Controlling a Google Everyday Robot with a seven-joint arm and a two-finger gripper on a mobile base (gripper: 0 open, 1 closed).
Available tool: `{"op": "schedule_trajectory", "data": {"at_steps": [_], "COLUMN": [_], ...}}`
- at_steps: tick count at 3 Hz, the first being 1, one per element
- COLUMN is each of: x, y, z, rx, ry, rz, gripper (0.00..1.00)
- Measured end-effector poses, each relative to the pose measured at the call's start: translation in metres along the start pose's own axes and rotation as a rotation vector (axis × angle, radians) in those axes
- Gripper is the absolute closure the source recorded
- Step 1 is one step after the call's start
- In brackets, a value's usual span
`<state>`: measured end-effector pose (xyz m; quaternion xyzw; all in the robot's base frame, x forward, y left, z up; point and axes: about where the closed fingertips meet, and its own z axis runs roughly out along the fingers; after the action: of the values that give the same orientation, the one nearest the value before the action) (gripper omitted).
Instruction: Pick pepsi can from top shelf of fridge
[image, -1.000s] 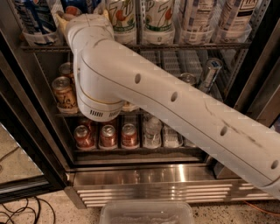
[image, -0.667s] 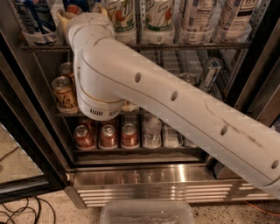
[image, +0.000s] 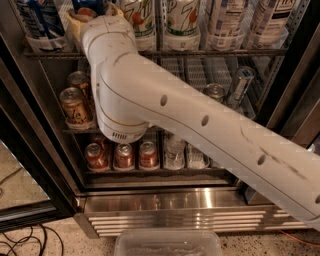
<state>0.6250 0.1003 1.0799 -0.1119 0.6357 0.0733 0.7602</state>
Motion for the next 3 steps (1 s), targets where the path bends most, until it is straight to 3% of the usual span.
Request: {"op": "schedule_trajectory", "data": {"at_steps": [1,2,3], "x": [-0.031,-0.064,-0.089], "y": [-0.014,-0.027,-0.042], "z": [-0.018,-0.035,-0.056], "rx": [-0.011,-0.031,-0.091], "ry": [-0.13,-0.219,-0.268], "rz": [-0.016,-0.048,-0.076], "gripper": [1.0,1.0,1.0]}}
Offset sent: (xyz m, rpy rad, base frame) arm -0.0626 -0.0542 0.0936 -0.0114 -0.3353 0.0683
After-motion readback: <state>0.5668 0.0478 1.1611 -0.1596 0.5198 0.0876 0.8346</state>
